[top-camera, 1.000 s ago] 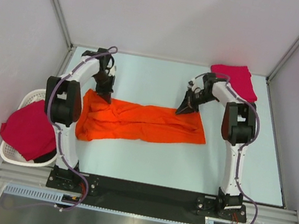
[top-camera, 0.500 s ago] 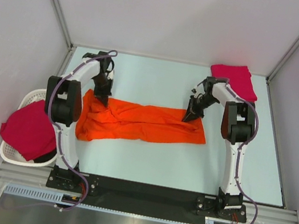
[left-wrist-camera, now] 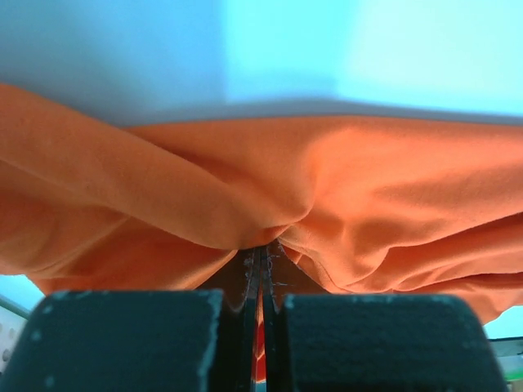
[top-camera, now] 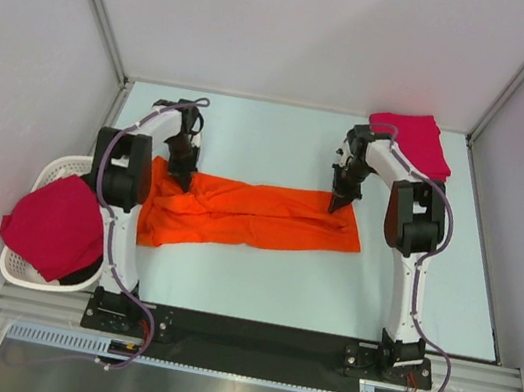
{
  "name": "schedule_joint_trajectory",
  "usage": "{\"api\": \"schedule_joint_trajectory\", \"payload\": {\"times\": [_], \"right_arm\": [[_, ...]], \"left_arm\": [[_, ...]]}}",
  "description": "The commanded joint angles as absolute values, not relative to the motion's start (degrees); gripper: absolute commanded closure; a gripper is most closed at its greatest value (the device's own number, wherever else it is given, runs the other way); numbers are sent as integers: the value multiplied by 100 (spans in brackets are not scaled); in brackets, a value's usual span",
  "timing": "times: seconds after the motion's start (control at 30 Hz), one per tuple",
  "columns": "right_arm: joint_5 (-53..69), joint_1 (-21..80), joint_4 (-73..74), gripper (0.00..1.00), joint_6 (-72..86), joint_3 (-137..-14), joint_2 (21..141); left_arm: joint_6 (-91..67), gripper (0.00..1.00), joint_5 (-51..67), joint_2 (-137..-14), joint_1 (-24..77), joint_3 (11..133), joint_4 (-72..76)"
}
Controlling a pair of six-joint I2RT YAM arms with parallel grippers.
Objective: Fold and stack the t-shirts
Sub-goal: Fold the other side of the tshirt into a rectangle
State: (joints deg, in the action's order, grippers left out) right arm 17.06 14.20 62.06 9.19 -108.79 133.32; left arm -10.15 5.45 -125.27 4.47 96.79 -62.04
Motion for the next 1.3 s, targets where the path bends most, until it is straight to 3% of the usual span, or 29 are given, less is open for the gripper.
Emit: {"api": "schedule_joint_trajectory", "payload": {"times": [0.0,0.6,0.9,1.27], "right_arm": [[370,1581,6047,100,712,-10986,13131],[-1686,1881,5977,100,562,-11285,13324],[-1336,1960,6003,100,536,-11355,13298],[-1100,1969,6126,100,527,-11671,13070]], "left_arm": [[-1116,100,177,-12638,413,9685,-6239],[-1063,100,-167,-13096,150,10389,-6732],[-958,100,158,-12929,141,10424,-6645],[-782,98,1097,-11769,132,10301,-6206]]}}
